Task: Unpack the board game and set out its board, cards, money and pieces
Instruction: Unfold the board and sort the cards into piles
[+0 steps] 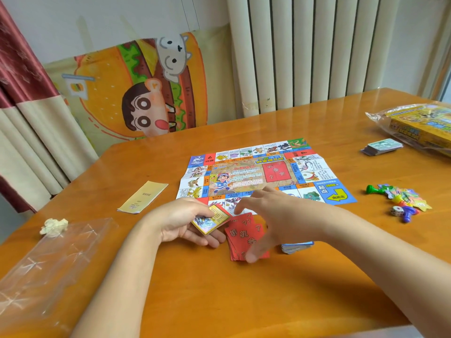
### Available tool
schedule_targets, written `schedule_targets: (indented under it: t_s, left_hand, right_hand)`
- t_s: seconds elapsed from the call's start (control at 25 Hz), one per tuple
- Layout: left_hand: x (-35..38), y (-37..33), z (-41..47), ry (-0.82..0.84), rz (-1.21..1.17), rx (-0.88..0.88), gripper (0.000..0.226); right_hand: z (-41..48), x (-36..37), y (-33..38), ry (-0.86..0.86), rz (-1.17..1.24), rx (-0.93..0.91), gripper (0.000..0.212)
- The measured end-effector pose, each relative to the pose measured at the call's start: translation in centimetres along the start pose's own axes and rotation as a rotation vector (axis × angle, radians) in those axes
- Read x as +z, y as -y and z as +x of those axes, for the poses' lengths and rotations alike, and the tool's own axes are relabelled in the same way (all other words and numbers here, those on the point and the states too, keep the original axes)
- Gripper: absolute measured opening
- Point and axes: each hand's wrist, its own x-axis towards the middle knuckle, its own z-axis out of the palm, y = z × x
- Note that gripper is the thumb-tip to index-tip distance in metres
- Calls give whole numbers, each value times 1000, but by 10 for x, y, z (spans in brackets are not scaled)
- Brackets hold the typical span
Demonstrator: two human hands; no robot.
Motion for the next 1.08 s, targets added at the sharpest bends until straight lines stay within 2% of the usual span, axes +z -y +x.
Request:
schedule_targets:
  t_s: [0.16, 0.48, 0.68, 0.84, 0.92, 1.0, 1.08]
  left_hand:
    - [-1, 0, -1, 16, -51, -13, 18]
    - [-5, 0, -2, 50, -85, -19, 24]
    - [-6, 0, -1, 0, -60, -30, 22]
    - [-7, 4, 15, -317, 0, 163, 19]
    - [-9, 5, 23, -406, 78, 298, 18]
    - [-8, 9, 30, -383, 187, 359, 18]
    - [-4, 15, 36, -284, 244, 351, 25]
  right_hand:
    - [-2, -1, -2, 120, -29, -36, 89]
    - [7, 3, 11, 34, -79, -105, 61]
    - [7, 5, 13, 39, -112, -153, 57]
    - [6, 5, 10, 57, -124, -202, 49]
    - [5, 4, 10, 64, -121, -225, 47]
    - [4, 4, 10, 79, -108, -235, 47]
    - [4, 4, 10, 88, -98, -247, 46]
